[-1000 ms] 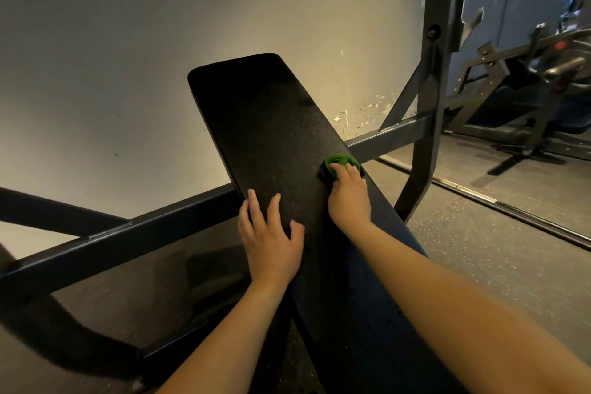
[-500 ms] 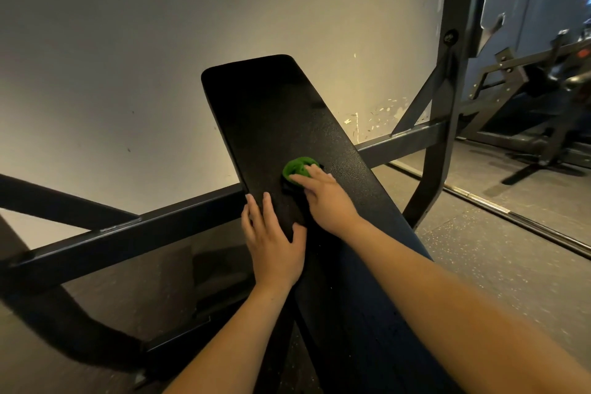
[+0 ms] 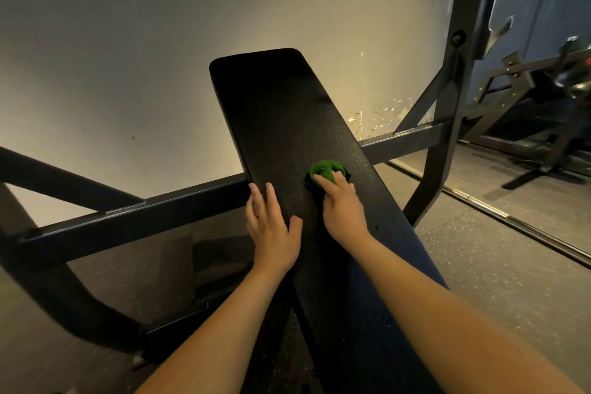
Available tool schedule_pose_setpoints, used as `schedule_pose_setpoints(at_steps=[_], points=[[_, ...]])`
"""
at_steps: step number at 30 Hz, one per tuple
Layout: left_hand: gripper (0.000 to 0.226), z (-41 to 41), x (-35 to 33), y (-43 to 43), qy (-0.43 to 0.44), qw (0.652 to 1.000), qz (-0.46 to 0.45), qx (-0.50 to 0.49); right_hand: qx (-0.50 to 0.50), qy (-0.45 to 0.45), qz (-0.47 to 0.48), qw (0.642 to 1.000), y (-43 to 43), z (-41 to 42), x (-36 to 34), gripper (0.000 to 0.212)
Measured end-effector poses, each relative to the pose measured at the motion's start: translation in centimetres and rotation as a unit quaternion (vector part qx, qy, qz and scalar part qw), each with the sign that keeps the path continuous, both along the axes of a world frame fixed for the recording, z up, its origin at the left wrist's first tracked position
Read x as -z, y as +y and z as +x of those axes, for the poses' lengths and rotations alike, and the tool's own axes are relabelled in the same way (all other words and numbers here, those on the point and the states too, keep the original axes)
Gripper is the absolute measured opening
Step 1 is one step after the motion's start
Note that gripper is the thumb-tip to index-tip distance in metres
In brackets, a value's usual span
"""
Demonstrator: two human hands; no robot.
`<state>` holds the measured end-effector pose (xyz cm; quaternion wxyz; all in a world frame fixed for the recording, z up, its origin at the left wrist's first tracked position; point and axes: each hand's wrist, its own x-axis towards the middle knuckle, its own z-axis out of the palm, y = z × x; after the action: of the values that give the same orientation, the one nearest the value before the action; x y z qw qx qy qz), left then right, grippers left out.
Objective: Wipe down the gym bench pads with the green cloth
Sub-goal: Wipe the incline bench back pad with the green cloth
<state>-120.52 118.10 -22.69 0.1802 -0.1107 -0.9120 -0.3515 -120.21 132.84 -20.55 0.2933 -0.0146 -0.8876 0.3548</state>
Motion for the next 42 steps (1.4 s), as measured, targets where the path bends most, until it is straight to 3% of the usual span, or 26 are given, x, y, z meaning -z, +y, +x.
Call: schedule_pose_setpoints(at_steps=[5,7,10,15,19,28,34,37,42], points=[[0.081,1.5,0.6,-0.1,-0.002,1.000,-0.023,-0.013,-0.130,0.006,0.060,0.990,-1.7,1.6,0.8,0.049],[0.083,2.4,1.1,0.3,-0.005,0.999,-0.017,-0.049,-0.137,0.006,0.080,0.987,-1.2,1.9,1.1,0.049],[0.082,3.2,1.5,0.3,-0.021,0.997,-0.016,-0.066,-0.084,0.006,0.070,0.994,-0.2,2.2,1.5,0.048],[0.079,4.1,1.7,1.1,-0.021,0.995,-0.028,-0.092,0.058,-0.025,-0.025,0.998,1.9,1.9,1.4,0.049],[0.078,3.8,2.1,0.9,-0.021,0.995,-0.016,-0.093,0.083,-0.049,-0.058,0.994,0.8,0.8,0.1,0.054],[0.078,2.9,2.6,0.2,-0.010,0.998,0.040,-0.036,-0.081,-0.035,-0.032,0.996,-3.6,-1.2,-2.1,0.050],[0.076,2.7,3.0,-0.1,-0.014,0.998,0.063,-0.008,-0.197,-0.061,-0.015,0.978,-4.5,0.5,-0.7,0.050],[0.075,2.8,2.8,-0.4,-0.021,0.996,0.089,0.018,-0.180,-0.075,0.030,0.980,-3.6,0.8,-0.5,0.052],[0.077,3.0,2.2,-1.7,-0.064,0.989,0.108,0.084,-0.047,-0.068,0.070,0.994,-3.4,-0.3,-0.8,0.057]])
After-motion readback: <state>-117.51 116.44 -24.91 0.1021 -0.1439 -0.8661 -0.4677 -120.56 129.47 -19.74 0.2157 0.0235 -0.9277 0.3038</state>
